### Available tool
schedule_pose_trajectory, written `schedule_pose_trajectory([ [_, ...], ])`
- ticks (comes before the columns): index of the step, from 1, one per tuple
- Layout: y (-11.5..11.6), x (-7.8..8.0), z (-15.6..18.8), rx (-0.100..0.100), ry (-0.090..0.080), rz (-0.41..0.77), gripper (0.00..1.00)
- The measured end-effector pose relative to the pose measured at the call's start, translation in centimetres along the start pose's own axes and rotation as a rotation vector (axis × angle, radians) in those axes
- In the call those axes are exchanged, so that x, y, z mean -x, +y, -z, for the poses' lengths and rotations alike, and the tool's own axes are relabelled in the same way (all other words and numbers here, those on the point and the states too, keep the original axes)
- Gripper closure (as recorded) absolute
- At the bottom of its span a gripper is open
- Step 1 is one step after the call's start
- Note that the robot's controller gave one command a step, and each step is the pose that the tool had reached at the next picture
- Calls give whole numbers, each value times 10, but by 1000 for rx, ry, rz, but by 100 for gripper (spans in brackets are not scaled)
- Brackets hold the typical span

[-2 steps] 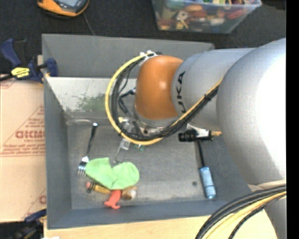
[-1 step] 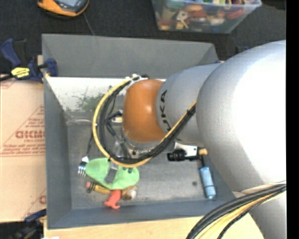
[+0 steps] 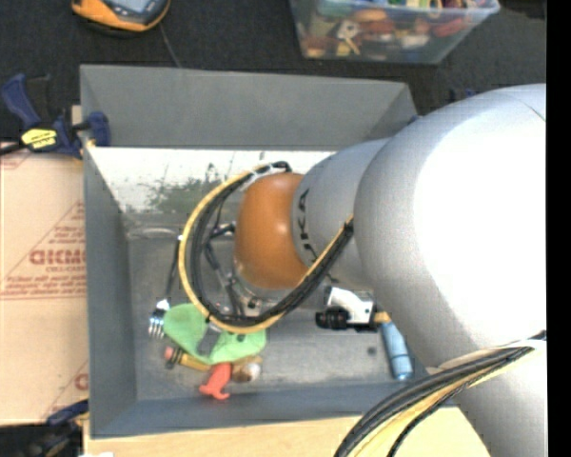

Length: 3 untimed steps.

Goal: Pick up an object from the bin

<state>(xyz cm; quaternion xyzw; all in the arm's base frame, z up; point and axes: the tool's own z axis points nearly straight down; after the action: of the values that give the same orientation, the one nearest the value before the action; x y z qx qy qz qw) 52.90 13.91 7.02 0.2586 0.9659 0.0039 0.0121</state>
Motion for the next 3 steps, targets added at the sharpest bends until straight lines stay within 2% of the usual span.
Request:
schedule_pose_trajectory([
  [1,-1,-10,1,-5,14,-98,100],
  [2,-1,-10,1,-5,14,-99,100],
  [3,-1,-10,15,-7,16,-98,100],
])
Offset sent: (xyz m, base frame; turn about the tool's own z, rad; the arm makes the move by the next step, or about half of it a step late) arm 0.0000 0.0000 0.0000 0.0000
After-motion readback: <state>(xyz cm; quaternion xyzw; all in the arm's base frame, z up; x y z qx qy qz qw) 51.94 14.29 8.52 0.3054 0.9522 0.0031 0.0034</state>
